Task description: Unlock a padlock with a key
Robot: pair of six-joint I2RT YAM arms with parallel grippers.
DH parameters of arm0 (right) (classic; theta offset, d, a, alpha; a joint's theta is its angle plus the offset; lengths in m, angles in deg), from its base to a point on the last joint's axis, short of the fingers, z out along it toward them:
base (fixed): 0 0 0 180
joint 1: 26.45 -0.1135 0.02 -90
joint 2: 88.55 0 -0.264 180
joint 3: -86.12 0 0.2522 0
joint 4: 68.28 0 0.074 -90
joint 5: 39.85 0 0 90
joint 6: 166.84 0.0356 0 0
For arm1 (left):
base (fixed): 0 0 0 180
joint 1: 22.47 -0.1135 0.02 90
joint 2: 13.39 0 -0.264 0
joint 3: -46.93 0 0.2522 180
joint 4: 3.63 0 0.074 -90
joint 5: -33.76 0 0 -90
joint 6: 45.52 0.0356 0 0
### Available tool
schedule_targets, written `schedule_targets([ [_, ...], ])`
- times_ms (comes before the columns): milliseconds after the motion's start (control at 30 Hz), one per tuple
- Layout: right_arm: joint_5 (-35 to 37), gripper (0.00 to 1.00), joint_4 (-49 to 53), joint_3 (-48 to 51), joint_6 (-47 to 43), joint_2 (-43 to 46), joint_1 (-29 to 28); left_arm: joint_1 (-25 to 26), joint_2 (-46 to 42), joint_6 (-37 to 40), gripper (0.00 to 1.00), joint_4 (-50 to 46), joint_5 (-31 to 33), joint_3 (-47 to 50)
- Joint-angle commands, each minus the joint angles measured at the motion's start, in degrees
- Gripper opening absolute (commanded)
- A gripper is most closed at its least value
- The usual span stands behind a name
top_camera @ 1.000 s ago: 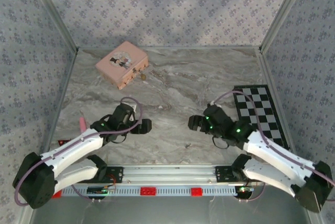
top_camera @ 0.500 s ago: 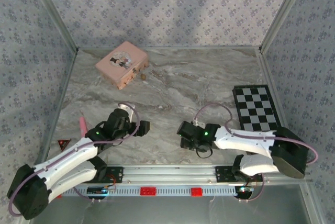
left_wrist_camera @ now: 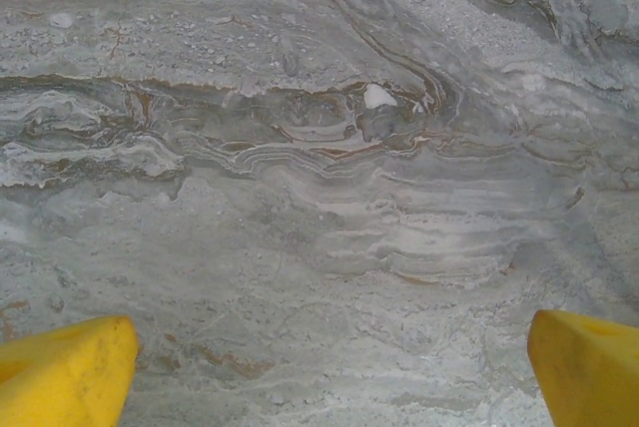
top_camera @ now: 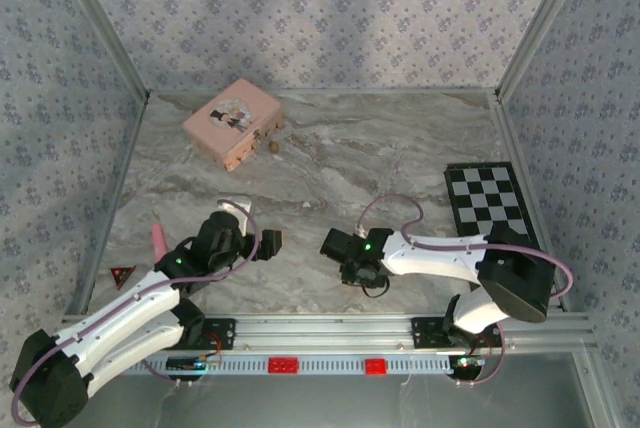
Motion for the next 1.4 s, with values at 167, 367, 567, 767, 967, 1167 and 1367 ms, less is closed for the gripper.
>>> schedule_targets([
  [167, -0.4, 0.26, 3.2, -1.1, 0.5, -1.9, -0.1, 0.3, -0.5, -0.3, 1.0, 0.0, 1.0, 0.2],
  [367, -0.5, 0.22, 2.5, -1.5, -0.3, -3.1, 0.0, 0.3, -0.1, -0.3, 1.0, 0.4, 1.2, 0.3],
  [567, -0.5, 0.18, 2.3, -2.4, -1.6, -4.7, 0.0, 0.3, 0.7, -0.2, 1.0, 0.4, 1.2, 0.3],
  [767, 0.4, 0.1, 3.3, -3.7, -2.7, -5.4, -0.4, 0.3, 1.0, -0.2, 1.0, 0.5, 1.6, 0.2],
  [967, 2.6, 0.0, 4.7, -6.0, -6.5, -5.6, -1.3, 0.3, 2.1, -0.2, 1.0, 0.7, 1.8, 0.1],
  [1167, 8.5, 0.0, 9.0, -10.9, -14.7, -2.3, -1.6, 0.2, 2.7, -0.2, 1.0, 1.1, 2.3, 0.0],
  [1367, 5.8, 0.0, -4.9, -7.8, -23.2, 8.1, 0.6, 0.3, 2.0, 0.8, 1.0, 2.2, 1.3, 0.2],
])
